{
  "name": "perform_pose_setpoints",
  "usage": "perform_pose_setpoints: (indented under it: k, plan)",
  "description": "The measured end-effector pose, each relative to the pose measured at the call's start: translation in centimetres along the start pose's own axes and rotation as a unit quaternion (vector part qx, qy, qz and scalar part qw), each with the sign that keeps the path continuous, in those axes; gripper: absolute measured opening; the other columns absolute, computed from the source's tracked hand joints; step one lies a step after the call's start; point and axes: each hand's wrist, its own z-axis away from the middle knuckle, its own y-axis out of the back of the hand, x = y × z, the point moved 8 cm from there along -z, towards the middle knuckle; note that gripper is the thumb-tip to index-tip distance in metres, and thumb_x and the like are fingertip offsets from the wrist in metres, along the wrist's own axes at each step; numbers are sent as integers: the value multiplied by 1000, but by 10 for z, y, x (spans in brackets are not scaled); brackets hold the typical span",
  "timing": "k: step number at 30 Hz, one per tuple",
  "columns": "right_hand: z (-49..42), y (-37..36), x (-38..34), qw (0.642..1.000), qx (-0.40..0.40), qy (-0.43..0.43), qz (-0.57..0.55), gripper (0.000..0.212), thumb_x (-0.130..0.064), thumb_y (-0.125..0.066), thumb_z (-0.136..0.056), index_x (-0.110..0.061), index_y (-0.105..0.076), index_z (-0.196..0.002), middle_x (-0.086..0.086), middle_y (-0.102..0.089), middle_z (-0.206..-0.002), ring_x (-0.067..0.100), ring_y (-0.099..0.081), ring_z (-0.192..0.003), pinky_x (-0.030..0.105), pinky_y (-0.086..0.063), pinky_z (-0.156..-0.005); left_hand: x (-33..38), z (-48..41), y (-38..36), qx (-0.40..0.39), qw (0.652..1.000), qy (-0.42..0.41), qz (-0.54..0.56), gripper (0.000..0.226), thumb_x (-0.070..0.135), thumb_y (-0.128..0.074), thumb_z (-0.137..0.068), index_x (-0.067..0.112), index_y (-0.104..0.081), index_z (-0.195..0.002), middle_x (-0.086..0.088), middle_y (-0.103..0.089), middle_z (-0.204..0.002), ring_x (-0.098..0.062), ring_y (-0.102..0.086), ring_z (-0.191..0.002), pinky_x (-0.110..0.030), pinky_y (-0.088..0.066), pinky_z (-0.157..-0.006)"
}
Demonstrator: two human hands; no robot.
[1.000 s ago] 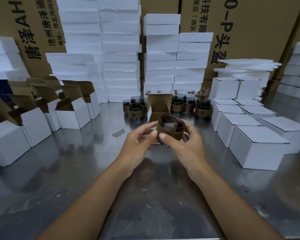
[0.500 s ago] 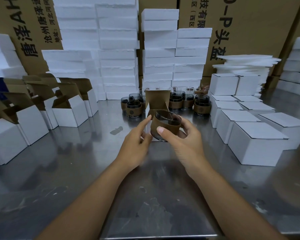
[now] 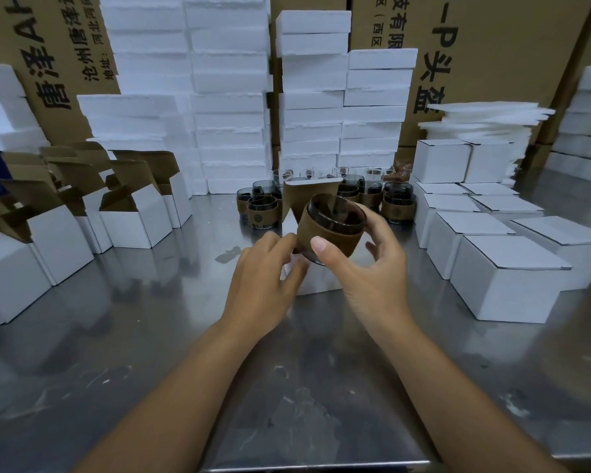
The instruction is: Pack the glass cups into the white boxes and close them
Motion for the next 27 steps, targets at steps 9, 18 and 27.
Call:
perform_pose_setpoints:
  k: [9, 18, 27]
  plan:
    - [-4, 0, -9, 996, -22, 22, -80, 38, -26, -73, -74, -31, -61, -110, -29, -66, -99, -13, -58, -99, -3, -39, -75, 26, 5, 2, 2, 992, -115, 59, 22, 31, -47, -93, 14, -61, -94, 0, -59, -83, -14, -53, -74, -38, -49, -62]
    - [-7, 11, 1, 998, 25, 3, -65, 58, -28, -78, -70, -31, -56, -124, -19, -64, -112, -3, -58, -109, 9, -45, -85, 29, 5, 4, 18, 989, -139, 53, 28, 31, -45, -92, 11, -63, -88, -1, -61, -78, -14, -52, -72, -37, -48, -61]
    - [-1, 4, -16, 983, -8, 125, 134, 39, -18, -69, -79, -41, -49, -103, 5, -50, -128, 2, -45, -120, 7, -37, -93, 30, 4, 5, 11, 989, -131, 62, 26, 34, -51, -88, 11, -59, -81, 0, -54, -72, -14, -49, -69, -36, -43, -59]
